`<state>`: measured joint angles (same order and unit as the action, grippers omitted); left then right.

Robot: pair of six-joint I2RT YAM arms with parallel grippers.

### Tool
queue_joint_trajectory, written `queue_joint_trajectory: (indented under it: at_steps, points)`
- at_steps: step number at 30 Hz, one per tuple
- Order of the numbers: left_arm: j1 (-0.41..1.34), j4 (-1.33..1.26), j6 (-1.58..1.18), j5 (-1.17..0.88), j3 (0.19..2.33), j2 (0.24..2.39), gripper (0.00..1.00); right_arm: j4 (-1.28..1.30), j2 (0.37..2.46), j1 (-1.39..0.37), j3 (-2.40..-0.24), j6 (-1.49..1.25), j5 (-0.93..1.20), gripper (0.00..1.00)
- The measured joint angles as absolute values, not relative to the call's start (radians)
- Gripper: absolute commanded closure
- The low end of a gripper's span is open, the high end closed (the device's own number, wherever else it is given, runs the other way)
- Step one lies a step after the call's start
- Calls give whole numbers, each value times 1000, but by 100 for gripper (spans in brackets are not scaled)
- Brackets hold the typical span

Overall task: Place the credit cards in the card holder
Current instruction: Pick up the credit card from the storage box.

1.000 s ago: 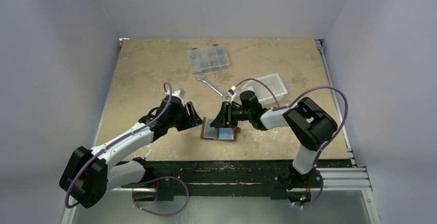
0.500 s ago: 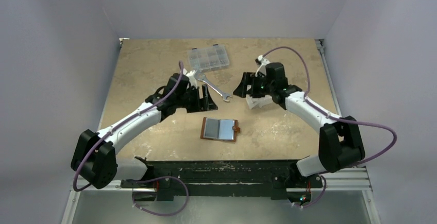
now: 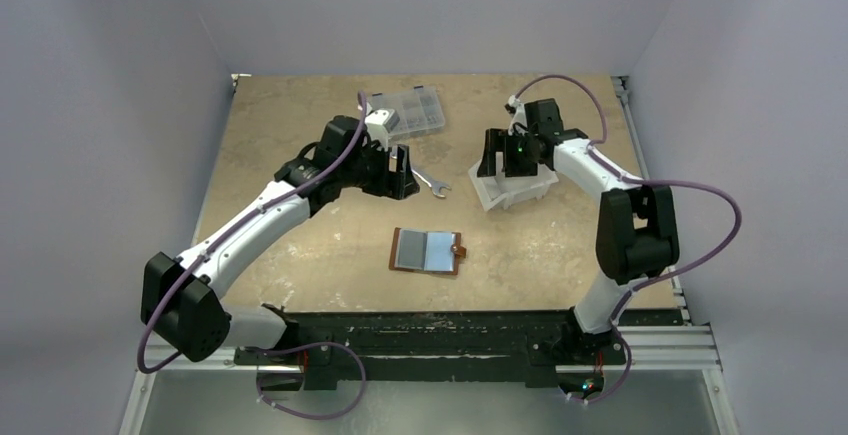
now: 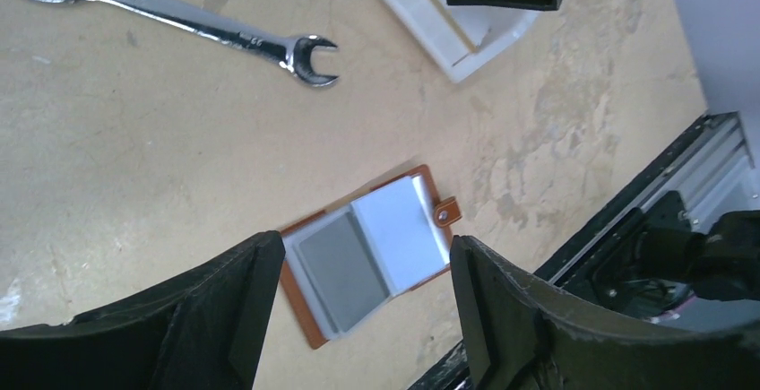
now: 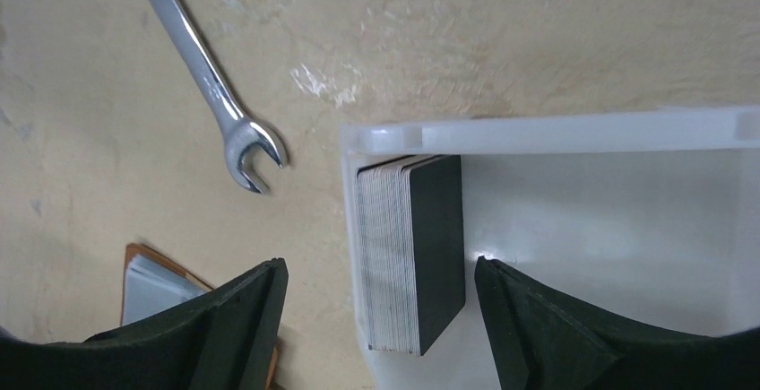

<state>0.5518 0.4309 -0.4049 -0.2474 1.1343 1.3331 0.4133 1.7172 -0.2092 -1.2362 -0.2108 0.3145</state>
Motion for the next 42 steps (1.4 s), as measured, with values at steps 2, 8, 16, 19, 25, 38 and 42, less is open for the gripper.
queue_joint_trajectory:
  at_steps: [2, 8, 16, 19, 25, 38, 42]
  points:
    - [552, 438, -381, -234, 1114, 1333, 27, 436, 1744, -210, -1239, -198, 324, 15]
    - [542, 446, -351, -233, 1082, 1333, 26, 477, 1797, -211, -1259, -170, 366, 18]
    - [516, 442, -347, -248, 1061, 1328, 26, 479, 1857, -211, -1277, -163, 441, 25]
    - [510, 439, -347, -258, 1057, 1324, 26, 480, 1860, -210, -1279, -163, 457, 29]
    - [503, 435, -348, -272, 1049, 1322, 26, 479, 1860, -210, -1281, -164, 468, 35]
    - [491, 429, -348, -303, 1048, 1322, 26, 479, 1823, -201, -1281, -167, 499, 54]
    - [491, 427, -348, -308, 1048, 1322, 26, 478, 1811, -195, -1281, -168, 514, 59]
